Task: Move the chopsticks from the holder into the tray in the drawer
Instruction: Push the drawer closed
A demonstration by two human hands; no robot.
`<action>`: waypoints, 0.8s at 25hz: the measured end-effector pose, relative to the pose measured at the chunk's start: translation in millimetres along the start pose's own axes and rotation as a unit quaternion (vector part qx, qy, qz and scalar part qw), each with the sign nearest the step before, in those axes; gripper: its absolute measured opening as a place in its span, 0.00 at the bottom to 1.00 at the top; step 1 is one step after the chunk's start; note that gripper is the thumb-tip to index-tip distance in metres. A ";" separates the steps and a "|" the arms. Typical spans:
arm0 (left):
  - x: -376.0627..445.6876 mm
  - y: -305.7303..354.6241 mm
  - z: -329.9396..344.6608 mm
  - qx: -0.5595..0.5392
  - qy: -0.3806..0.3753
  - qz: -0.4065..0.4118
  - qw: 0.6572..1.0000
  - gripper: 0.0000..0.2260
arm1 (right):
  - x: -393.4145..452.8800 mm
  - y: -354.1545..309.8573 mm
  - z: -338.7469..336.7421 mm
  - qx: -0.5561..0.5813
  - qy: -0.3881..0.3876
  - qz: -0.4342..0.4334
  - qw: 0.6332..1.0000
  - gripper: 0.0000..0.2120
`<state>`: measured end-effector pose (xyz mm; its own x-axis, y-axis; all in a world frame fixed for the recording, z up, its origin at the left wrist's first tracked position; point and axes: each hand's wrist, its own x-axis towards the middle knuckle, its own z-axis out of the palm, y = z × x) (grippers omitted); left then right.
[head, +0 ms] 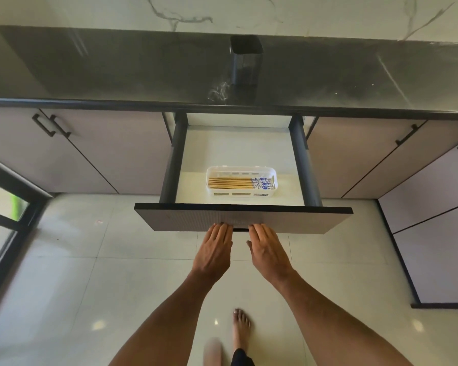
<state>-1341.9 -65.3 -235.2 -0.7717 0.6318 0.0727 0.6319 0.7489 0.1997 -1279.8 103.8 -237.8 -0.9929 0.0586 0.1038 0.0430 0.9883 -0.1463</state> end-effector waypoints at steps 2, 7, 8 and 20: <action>11.9 -1.0 16.0 0.003 -0.027 0.012 1.000 0.23 | 9.5 7.5 12.3 -0.002 -0.023 -0.002 1.000 0.20; 36.5 -7.0 42.7 0.011 -0.099 0.017 0.995 0.25 | 33.1 17.3 27.1 -0.026 -0.124 -0.007 0.992 0.22; 40.0 -7.3 43.3 0.021 -0.114 0.015 0.993 0.26 | 37.2 17.2 27.3 -0.037 -0.143 -0.005 0.989 0.22; 90.6 2.3 39.8 0.061 -0.159 -0.034 0.985 0.21 | 82.0 12.3 30.8 -0.142 -0.222 0.024 0.965 0.22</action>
<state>-1407.5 1.6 -267.0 -0.7636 0.5950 -0.2509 0.5981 0.7981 0.0725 -1364.0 116.4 -261.4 -0.9363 0.1019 -0.3362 0.0570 0.9884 0.1408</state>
